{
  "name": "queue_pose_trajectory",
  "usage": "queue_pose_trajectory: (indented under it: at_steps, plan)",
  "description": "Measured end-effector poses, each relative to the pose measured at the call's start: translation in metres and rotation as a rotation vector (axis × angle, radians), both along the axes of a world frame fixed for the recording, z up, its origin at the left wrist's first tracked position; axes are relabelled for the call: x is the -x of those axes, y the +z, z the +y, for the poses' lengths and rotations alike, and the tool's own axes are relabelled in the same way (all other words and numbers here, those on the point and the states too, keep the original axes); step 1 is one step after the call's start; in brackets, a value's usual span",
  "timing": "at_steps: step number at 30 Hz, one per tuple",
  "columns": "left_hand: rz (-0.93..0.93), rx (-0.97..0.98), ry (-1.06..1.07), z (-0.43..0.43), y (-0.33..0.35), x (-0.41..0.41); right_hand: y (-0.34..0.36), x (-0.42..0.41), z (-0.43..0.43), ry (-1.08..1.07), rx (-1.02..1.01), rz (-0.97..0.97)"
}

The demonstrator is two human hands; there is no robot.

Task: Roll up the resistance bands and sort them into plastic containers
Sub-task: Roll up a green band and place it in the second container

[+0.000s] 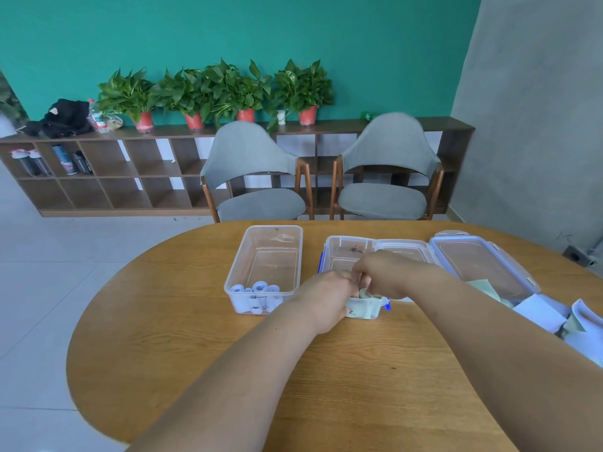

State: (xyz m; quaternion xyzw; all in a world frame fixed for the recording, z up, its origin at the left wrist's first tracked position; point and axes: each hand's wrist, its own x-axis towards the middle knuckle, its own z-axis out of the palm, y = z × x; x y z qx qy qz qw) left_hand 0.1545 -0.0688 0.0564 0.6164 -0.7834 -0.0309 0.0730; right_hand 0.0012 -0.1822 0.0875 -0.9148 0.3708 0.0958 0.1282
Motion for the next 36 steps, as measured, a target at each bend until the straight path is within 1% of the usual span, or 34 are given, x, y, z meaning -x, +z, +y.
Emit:
queue_pose_trajectory:
  at_steps: [4, 8, 10, 13, 25, 36]
  plan:
    - [0.012, 0.006, 0.000, 0.001, 0.000, 0.000, -0.001, -0.004, 0.000, -0.032, 0.026, 0.007]
    - [-0.001, 0.006, 0.007, 0.001, 0.000, 0.000, 0.005, 0.000, -0.004, -0.048, 0.034, 0.058]
    - [-0.005, 0.009, 0.007, 0.001, 0.001, 0.000, 0.004, 0.002, -0.005, -0.051, 0.070, 0.067]
    - [0.001, 0.003, 0.012, 0.001, 0.002, 0.001, 0.001, 0.003, -0.004, -0.054, 0.112, 0.056]
    - [0.055, -0.003, 0.051, 0.000, 0.011, -0.001, 0.001, 0.001, -0.003, -0.077, 0.111, 0.031]
    - [0.023, 0.032, 0.037, 0.011, 0.031, 0.011, 0.032, 0.024, 0.018, -0.091, 0.221, 0.019]
